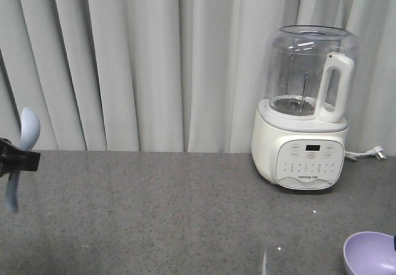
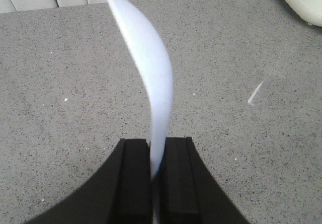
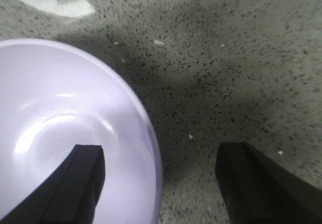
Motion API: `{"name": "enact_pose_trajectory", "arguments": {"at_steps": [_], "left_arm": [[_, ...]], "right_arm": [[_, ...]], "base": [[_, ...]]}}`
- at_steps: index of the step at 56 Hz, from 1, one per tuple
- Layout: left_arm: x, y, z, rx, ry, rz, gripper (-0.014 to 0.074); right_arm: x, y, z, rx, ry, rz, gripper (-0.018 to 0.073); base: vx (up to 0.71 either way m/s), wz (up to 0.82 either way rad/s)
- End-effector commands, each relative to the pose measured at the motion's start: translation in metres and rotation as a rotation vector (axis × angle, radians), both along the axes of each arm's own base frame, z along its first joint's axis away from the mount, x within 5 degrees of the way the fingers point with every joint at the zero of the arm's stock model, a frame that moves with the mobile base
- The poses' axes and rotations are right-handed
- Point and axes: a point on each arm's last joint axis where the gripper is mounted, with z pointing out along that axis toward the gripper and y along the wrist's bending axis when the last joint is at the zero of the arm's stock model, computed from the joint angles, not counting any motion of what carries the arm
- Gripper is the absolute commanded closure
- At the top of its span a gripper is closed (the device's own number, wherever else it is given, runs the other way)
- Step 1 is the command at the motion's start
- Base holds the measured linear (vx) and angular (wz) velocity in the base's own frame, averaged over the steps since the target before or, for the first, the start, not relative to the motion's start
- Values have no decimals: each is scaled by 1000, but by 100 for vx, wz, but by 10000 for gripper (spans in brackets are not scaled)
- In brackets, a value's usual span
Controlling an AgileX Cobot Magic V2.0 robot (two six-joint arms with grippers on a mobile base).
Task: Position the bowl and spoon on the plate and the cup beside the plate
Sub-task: 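Grasp the lavender bowl rim with the right gripper and lift it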
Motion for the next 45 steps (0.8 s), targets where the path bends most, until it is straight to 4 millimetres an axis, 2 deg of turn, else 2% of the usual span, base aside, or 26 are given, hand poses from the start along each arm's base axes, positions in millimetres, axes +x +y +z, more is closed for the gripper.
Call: {"name": "enact_pose_trajectory", "arguments": {"at_steps": [1,7,9,12,14,15,17,19,26,32,45], "left_arm": [[-5,-2,22,-37,-116,4,603],[-5,-2,22,-37,-116,4,603],[-5,-1,22,-36,-116,4,603],[-5,-1,22,-35,-116,4,603],[-5,-1,22,-33,-117,4,603],[-5,-1,22,-32,-117,4,603],[-5,-1,22,-29,-117,5,603],[-5,-1,22,-29,-117,5,603],[-5,-1,22,-29,-117,5,603],[-4,-1,22,-22,-125,0,603],[-4,-1,23,-19,-137,-2,603]], "right_arm": [[11,-6,8,-35,-79,8,58],[17,-8,-3,-35,-57,23,106],[18,-8,-6,-35,-54,24,151],[19,-8,-6,-37,-53,31,281],[19,-8,-6,-39,-53,33,337],[18,-8,-5,-43,-55,38,416],[17,-8,-3,-48,-61,47,517],[17,-7,-1,-55,-66,56,575],[11,-5,15,-83,-121,97,574],[4,9,44,-84,-251,152,574],[-31,69,124,-113,-651,422,571]], "base": [[0,0],[0,0],[0,0],[0,0],[0,0],[0,0],[0,0],[0,0],[0,0],[0,0],[0,0]]}}
